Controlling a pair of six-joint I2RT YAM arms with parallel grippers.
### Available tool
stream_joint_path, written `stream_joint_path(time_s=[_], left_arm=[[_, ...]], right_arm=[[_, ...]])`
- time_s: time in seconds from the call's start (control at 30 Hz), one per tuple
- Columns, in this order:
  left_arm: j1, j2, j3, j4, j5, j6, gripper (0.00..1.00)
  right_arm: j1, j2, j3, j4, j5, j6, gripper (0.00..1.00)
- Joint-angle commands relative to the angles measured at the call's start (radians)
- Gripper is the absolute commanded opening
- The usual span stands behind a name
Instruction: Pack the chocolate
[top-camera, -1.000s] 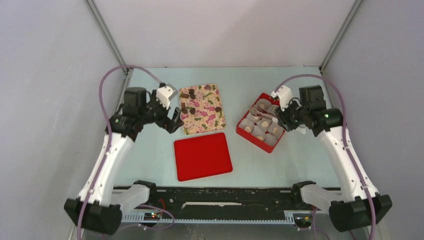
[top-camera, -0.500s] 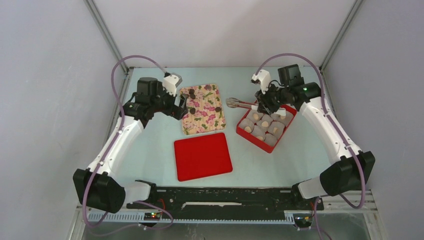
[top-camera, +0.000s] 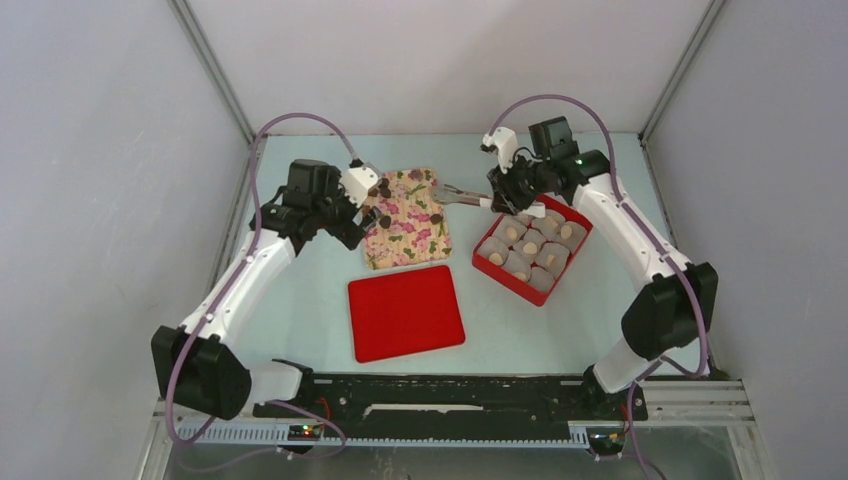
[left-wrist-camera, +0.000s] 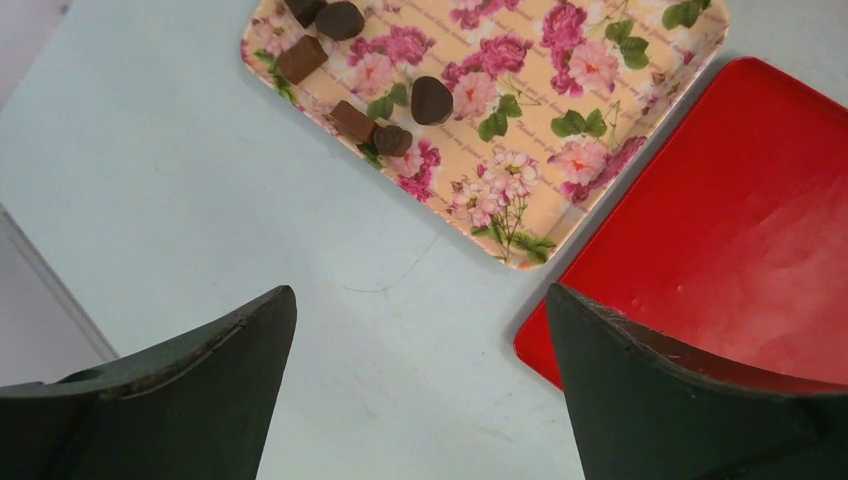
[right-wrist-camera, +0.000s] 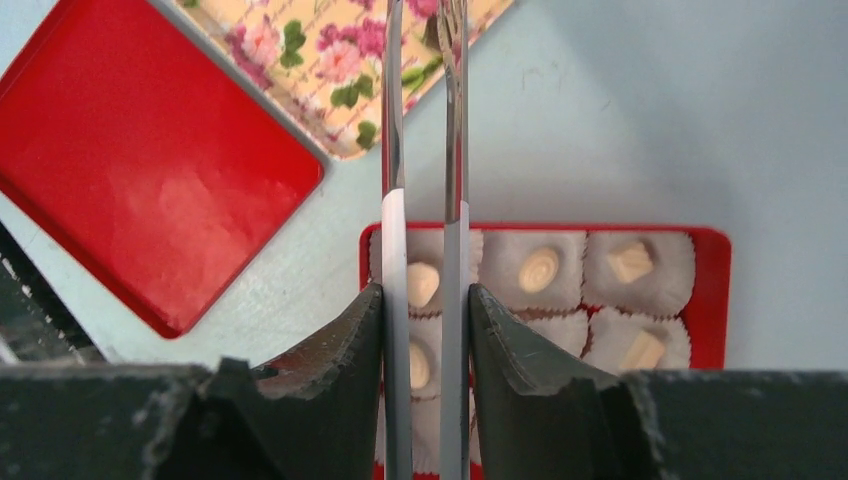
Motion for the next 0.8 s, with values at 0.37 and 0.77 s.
stream_joint_path(time_s=[0.37, 0.77], left_arm=[[0.111, 0.055, 0.073, -0.008, 0.074, -0.505, 0.98], [0.112, -0.035, 0.001, 0.038, 0.064, -0.510, 0.98]], right_arm=[[0.213, 0.244, 0.264, 0.041, 0.130, -0.032, 0.36], [0.273, 0.377, 0.334, 0.047, 0.140, -0.074, 0.43]])
